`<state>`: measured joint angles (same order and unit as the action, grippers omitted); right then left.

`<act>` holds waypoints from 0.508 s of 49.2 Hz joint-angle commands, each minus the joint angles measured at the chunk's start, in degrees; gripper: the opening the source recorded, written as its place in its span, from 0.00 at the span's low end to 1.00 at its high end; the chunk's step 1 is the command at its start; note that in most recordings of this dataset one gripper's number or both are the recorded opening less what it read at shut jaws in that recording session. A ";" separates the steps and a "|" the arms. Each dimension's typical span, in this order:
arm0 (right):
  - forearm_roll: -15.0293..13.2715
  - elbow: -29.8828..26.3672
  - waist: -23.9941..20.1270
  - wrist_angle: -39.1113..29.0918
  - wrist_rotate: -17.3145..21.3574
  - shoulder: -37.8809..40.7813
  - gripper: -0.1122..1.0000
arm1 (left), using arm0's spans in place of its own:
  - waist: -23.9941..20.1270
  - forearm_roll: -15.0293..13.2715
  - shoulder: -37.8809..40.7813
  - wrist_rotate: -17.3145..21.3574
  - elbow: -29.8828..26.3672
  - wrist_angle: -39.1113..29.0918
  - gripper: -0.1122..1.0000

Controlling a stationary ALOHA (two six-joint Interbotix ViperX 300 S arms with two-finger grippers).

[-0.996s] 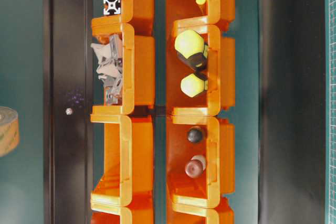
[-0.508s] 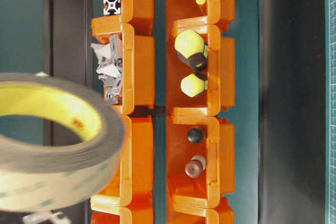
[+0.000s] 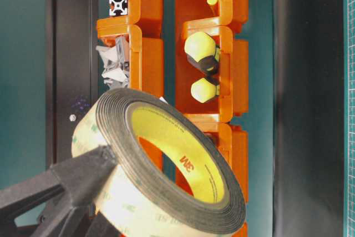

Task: Pick foam from container rack with left arm.
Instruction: 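Lift the tape roll out of the bin and carry it over the mat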

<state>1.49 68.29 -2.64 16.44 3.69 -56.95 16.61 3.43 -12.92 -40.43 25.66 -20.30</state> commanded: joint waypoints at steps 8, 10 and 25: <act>0.18 -1.32 0.09 0.97 0.09 0.35 0.10 | 0.18 0.18 -0.35 -0.09 -1.93 -0.35 0.33; 0.18 -1.41 0.18 0.97 0.09 0.35 0.10 | 0.18 0.18 -0.35 -0.09 -1.93 -0.35 0.33; 0.18 -1.32 0.18 0.97 0.09 0.26 0.10 | 0.18 0.18 -0.26 0.09 -1.85 -0.35 0.33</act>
<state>1.49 68.29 -2.55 16.44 3.69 -56.95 16.61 3.34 -12.57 -40.52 25.49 -21.01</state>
